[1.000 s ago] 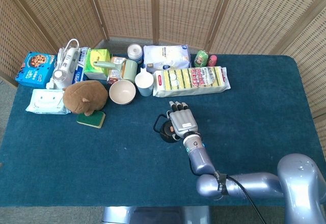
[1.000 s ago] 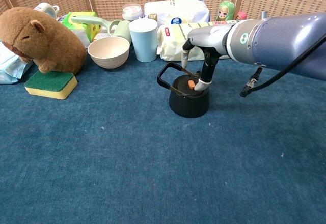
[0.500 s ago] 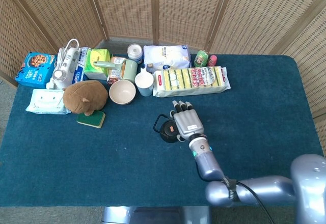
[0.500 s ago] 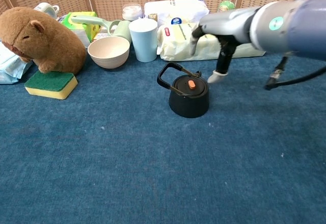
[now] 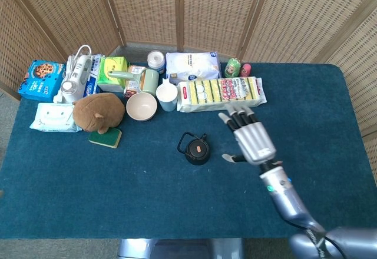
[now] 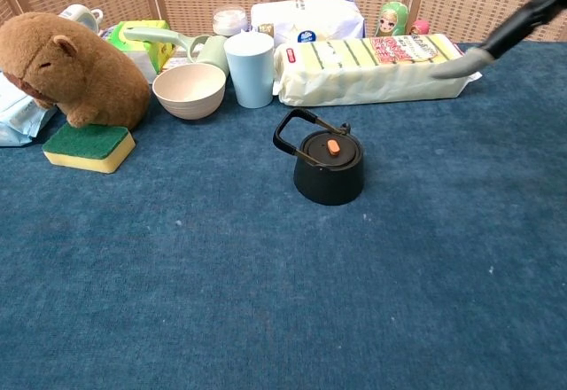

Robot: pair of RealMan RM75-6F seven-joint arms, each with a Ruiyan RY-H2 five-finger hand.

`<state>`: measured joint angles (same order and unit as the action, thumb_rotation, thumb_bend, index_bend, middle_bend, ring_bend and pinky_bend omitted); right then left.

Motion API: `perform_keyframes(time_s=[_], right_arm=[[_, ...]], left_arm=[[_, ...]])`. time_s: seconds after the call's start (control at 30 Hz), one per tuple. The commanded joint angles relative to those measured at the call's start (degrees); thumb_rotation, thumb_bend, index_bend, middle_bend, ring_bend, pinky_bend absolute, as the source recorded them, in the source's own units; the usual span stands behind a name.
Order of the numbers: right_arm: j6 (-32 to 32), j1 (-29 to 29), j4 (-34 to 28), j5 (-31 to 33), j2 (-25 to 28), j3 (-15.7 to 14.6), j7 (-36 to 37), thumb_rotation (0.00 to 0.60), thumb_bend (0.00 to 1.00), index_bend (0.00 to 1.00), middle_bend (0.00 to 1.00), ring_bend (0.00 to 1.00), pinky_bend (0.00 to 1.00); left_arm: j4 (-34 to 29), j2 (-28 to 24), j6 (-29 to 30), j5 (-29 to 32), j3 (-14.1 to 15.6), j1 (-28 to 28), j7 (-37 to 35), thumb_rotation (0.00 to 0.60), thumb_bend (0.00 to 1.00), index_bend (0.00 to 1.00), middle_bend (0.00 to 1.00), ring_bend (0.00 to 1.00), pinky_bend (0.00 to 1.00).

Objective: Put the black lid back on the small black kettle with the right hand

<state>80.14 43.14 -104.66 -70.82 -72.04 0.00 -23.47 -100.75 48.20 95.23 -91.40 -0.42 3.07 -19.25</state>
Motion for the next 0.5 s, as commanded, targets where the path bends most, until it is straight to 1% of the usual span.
perform_keyframes(time_s=[0.03, 0.2, 0.33, 0.43, 0.5], right_arm=[[8.18, -9.72, 13.97, -12.98, 3.35, -4.89, 15.98, 0.412, 0.0, 0.12, 0.05, 0.02, 0.0], [8.97, -13.64, 23.11, -13.85, 3.37, -4.7, 23.84, 0.405, 0.0, 0.1, 0.05, 0.02, 0.0], [8.66, -16.64, 26.82, -12.38, 3.5, -4.13, 26.8, 0.39, 0.0, 0.1, 0.05, 0.02, 0.0], [9.58, -19.58, 24.87, -10.82, 4.27, -3.68, 26.19, 0.388, 0.0, 0.1, 0.05, 0.01, 0.0], [10.29, -20.93, 22.82, -10.93, 4.78, -3.63, 25.23, 0.39, 0.0, 0.11, 0.05, 0.01, 0.0]], left_arm=[[-0.46, 0.29, 0.07, -0.21, 0.12, 0.07, 1.11, 0.6, 0.15, 0.0, 0.0, 0.0, 0.11], [-1.02, 0.71, 0.05, -0.67, 0.42, 0.17, 2.97, 0.6, 0.15, 0.0, 0.0, 0.0, 0.11], [-1.19, 0.71, -0.16, 0.11, 0.24, 0.16, 3.07, 0.6, 0.15, 0.0, 0.0, 0.0, 0.11], [-1.27, 0.75, 0.09, 0.65, -0.07, 0.22, 3.13, 0.6, 0.15, 0.0, 0.0, 0.0, 0.11], [-1.24, 0.85, 0.23, 0.69, -0.14, 0.27, 3.42, 0.6, 0.15, 0.0, 0.0, 0.0, 0.11]])
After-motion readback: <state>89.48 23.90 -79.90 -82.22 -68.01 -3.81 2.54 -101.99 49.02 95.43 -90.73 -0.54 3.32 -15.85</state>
